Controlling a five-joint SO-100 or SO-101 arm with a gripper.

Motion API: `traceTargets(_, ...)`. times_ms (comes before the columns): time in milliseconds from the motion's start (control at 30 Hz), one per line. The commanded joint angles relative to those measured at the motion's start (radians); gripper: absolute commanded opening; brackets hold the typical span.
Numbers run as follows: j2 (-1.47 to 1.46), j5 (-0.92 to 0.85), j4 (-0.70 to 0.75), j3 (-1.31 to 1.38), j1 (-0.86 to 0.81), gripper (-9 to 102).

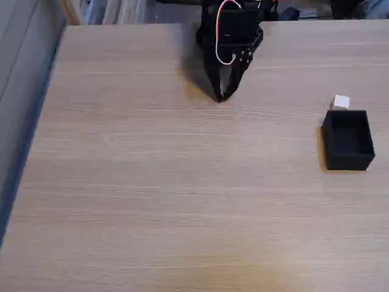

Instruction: Pick a white block and place it in the black box.

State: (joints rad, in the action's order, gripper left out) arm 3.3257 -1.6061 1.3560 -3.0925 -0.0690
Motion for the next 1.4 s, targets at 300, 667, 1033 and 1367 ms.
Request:
traceTargets(300,0.006,0.0,-0.008,-0.015,0.0,0)
traceTargets(667,0.006,-0.015,-0.009,-0.015,-0.005,0)
traceTargets(1033,0.006,-0.026,-0.012,-0.015,0.005,0)
traceTargets(1367,0.006,-0.028,-0.012,-0.012,0.003,0)
